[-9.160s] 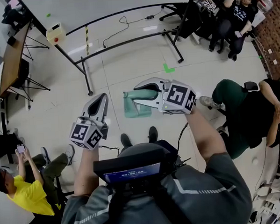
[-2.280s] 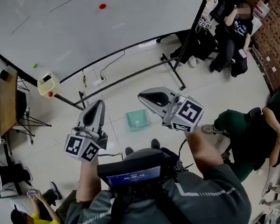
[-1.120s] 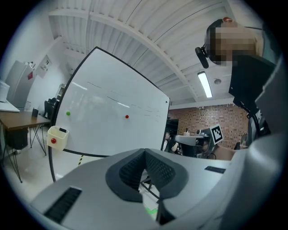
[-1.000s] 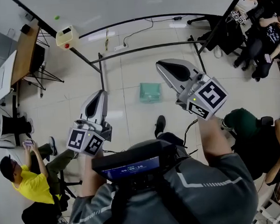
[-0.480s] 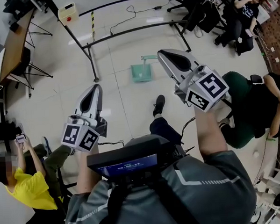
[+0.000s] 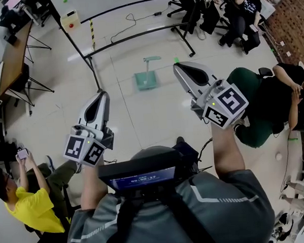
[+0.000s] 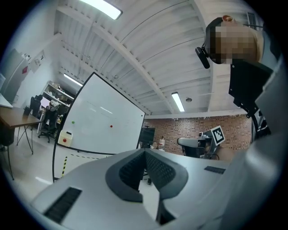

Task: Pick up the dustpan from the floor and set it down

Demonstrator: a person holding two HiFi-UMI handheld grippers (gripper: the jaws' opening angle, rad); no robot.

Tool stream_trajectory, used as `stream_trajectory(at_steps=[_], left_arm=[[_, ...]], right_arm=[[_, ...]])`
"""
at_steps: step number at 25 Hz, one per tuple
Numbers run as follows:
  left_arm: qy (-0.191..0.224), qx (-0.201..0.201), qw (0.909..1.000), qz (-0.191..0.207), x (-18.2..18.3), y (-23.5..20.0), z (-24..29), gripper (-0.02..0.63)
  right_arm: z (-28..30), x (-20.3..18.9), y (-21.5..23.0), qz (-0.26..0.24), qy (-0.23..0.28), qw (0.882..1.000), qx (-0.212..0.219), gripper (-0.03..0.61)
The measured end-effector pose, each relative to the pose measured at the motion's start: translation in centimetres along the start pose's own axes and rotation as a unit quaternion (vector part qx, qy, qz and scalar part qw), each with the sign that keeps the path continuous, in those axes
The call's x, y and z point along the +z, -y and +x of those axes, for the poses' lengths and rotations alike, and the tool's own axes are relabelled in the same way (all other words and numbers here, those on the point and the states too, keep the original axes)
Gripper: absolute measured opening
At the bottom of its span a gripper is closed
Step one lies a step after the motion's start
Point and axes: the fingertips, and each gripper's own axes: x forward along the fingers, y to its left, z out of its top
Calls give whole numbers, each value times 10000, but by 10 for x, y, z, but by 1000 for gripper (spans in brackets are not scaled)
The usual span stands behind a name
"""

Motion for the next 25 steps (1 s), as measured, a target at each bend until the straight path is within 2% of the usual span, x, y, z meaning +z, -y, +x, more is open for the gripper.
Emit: stream_trajectory(at_steps=[4, 7, 11, 16, 20, 25], left_arm=[[52, 79, 9999, 131, -4, 36, 9, 34], [233, 183, 9995, 69, -7, 76, 22, 33], [181, 63, 9996, 190, -10, 128, 50, 34], [60, 91, 9997, 206, -14, 151, 63, 33], [-22, 127, 9996, 240, -18, 174, 71, 33], [-62, 84, 9997, 200, -26, 188, 74, 34]], right_arm=[[-42, -3, 5, -92, 64, 9999, 20, 26], [-85, -9, 14, -143, 29, 9999, 71, 26], [-135, 0, 41, -70, 99, 9999, 18, 25], [-159, 5, 53, -101, 115, 9999, -35, 25], [-183, 13, 63, 113, 211, 9997, -4, 25], [-193, 6, 68, 82, 158, 9998, -65, 25]])
